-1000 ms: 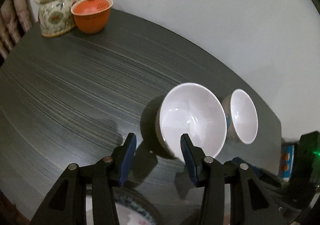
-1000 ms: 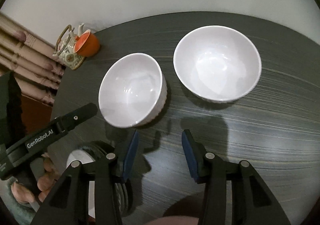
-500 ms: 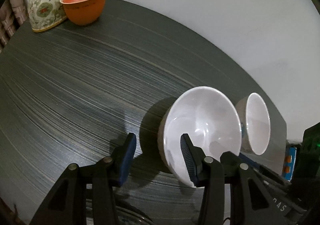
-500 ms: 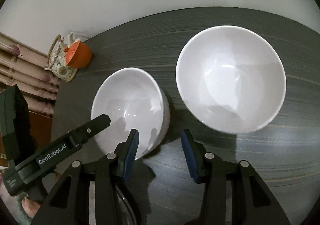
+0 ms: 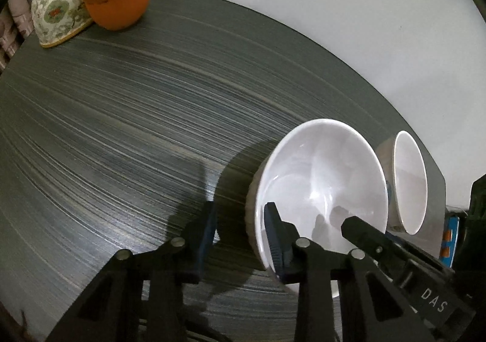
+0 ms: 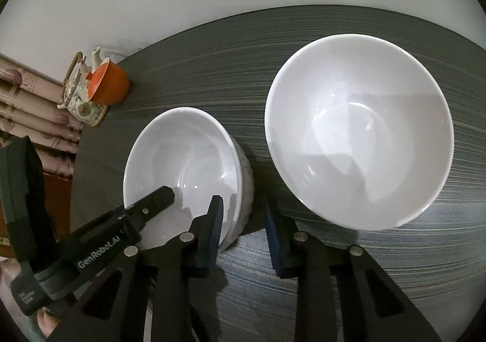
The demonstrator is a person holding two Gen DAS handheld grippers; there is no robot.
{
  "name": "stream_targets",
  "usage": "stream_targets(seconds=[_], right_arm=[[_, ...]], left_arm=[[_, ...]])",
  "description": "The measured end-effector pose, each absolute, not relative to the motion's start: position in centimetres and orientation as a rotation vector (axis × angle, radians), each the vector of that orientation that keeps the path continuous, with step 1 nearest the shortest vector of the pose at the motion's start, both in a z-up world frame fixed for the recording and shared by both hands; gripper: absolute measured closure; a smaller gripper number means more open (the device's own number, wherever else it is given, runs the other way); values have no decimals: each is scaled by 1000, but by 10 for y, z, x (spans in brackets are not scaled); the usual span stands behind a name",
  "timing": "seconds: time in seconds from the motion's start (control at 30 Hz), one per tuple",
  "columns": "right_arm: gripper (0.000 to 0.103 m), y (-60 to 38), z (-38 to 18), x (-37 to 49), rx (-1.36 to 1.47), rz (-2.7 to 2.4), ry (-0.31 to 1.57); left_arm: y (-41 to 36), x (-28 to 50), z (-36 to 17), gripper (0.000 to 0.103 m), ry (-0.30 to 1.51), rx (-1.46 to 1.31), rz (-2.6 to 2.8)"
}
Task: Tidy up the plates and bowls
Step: 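Close the right gripper on the Rabbit bowl rim and lift it, then carry the Rabbit bowl with the right gripper over the pink bowl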
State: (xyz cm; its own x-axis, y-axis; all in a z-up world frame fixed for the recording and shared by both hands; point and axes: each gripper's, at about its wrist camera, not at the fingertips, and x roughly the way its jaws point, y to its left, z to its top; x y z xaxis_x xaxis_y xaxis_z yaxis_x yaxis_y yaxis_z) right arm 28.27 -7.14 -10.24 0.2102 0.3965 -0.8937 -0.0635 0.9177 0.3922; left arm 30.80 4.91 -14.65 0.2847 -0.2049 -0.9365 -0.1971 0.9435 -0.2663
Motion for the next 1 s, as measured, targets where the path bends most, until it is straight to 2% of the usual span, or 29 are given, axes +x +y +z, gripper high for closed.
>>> stream_targets(seconds=[0.1, 0.4, 1.0], right_arm=[[83, -70, -103, 283, 304, 337, 1326], [85, -73, -100, 278, 304, 332, 1325], [85, -115, -35, 225, 304, 333, 1206]], left_arm=[[35, 308, -142, 87, 1277, -323, -34], [17, 296, -131, 87, 1283, -282, -29], [-33, 237, -60, 87, 1201, -198, -77]])
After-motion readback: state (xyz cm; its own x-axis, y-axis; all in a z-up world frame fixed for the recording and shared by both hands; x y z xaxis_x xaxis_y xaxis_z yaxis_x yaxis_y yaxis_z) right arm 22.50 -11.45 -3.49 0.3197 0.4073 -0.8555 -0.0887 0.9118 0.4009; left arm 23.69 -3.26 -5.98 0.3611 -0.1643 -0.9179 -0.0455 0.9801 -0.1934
